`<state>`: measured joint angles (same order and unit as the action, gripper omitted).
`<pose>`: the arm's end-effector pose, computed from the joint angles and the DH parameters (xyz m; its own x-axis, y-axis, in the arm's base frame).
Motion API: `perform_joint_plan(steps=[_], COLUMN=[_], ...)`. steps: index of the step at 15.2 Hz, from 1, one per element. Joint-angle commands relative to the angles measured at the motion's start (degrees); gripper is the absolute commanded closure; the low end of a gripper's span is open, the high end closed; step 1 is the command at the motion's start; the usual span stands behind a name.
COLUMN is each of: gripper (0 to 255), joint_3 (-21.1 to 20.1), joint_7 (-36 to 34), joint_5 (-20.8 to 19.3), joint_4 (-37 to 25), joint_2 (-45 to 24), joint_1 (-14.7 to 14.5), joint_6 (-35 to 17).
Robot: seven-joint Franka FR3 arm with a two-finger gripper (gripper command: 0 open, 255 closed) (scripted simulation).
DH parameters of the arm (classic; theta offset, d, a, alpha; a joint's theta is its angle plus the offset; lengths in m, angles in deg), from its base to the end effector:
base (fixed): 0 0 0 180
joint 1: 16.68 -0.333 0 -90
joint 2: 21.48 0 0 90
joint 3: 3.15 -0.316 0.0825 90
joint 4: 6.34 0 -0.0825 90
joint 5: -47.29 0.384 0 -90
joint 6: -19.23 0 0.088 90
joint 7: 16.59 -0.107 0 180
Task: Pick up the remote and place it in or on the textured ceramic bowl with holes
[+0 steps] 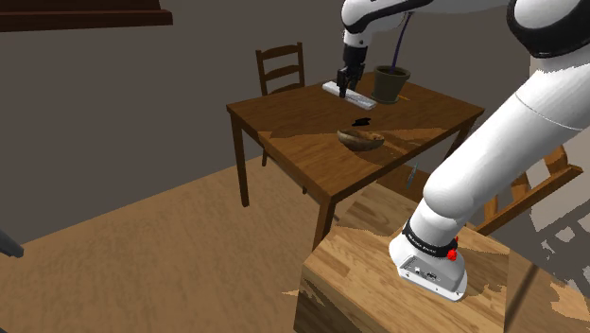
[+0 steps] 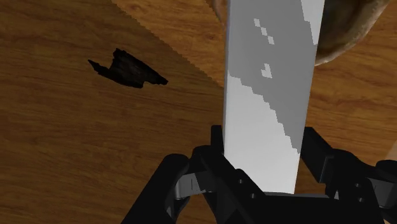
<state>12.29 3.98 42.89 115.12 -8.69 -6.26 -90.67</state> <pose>0.4377 -0.2260 0.5053 0.9981 -0.0606 0.0085 -0.0608 -0.9980 0.0177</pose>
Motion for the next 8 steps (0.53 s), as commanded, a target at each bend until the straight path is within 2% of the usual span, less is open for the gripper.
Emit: perform_joint_plan(steps=[1, 8], gripper=[255, 255], joint_3=[-0.5, -2.5], joint_7=[-0.9, -3.1], joint_5=[-1.2, -3.9], joint_4=[4.5, 17.6], joint_2=[4.8, 21.0], joint_1=[0.2, 1.9], joint_6=[0.2, 3.2])
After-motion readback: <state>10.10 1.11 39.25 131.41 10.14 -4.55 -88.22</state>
